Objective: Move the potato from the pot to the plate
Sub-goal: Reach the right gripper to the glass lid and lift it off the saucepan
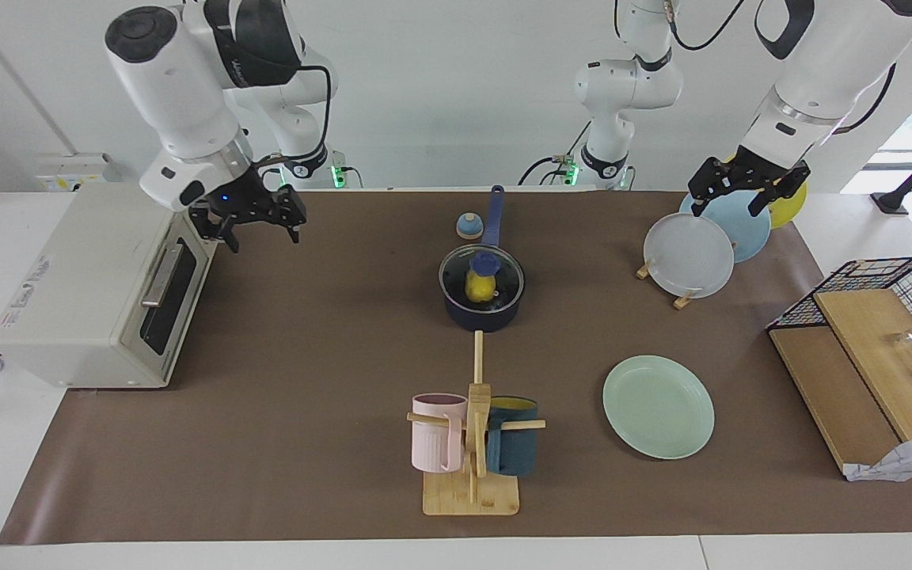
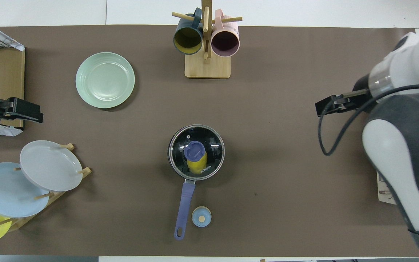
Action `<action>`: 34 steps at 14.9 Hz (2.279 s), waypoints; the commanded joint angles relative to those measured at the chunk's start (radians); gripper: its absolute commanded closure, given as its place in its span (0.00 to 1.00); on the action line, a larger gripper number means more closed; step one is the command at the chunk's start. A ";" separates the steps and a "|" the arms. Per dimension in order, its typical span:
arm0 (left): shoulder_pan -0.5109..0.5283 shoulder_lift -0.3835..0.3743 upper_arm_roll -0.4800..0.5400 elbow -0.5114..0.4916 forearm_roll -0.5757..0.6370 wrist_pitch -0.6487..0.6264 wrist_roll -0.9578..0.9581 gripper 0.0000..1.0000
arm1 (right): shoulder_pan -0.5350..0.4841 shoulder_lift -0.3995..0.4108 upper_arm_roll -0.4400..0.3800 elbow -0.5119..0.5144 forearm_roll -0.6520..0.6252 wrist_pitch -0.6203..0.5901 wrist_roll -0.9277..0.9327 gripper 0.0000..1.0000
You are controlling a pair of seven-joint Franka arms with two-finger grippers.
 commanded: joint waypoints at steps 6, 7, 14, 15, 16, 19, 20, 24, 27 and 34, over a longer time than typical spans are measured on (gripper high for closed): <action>0.011 -0.025 -0.010 -0.026 0.014 0.007 -0.008 0.00 | 0.379 0.263 0.014 0.237 -0.072 0.052 0.395 0.00; 0.009 -0.025 -0.010 -0.026 0.014 0.007 -0.008 0.00 | 0.401 0.289 0.015 0.258 -0.076 0.053 0.459 0.00; 0.009 -0.025 -0.010 -0.026 0.014 0.007 -0.008 0.00 | 0.522 0.326 0.018 0.168 -0.136 0.201 0.558 0.00; 0.009 -0.025 -0.010 -0.026 0.014 0.007 -0.008 0.00 | 0.537 0.320 0.018 0.141 -0.138 0.216 0.559 0.00; 0.009 -0.025 -0.010 -0.026 0.014 0.007 -0.008 0.00 | 0.537 0.317 0.018 0.122 -0.139 0.227 0.559 0.00; 0.011 -0.025 -0.010 -0.026 0.014 0.007 -0.007 0.00 | 0.539 0.300 0.018 0.070 -0.139 0.282 0.561 0.00; 0.009 -0.025 -0.010 -0.026 0.014 0.007 -0.008 0.00 | 0.539 0.290 0.018 0.041 -0.139 0.299 0.561 0.00; 0.011 -0.025 -0.010 -0.026 0.014 0.007 -0.007 0.00 | 0.554 0.262 0.018 -0.028 -0.159 0.337 0.558 0.00; 0.009 -0.025 -0.010 -0.026 0.014 0.007 -0.007 0.00 | 0.554 0.260 0.018 -0.036 -0.159 0.343 0.550 0.00; 0.009 -0.025 -0.010 -0.026 0.014 0.009 -0.007 0.00 | 0.553 0.260 0.018 -0.037 -0.159 0.345 0.540 0.41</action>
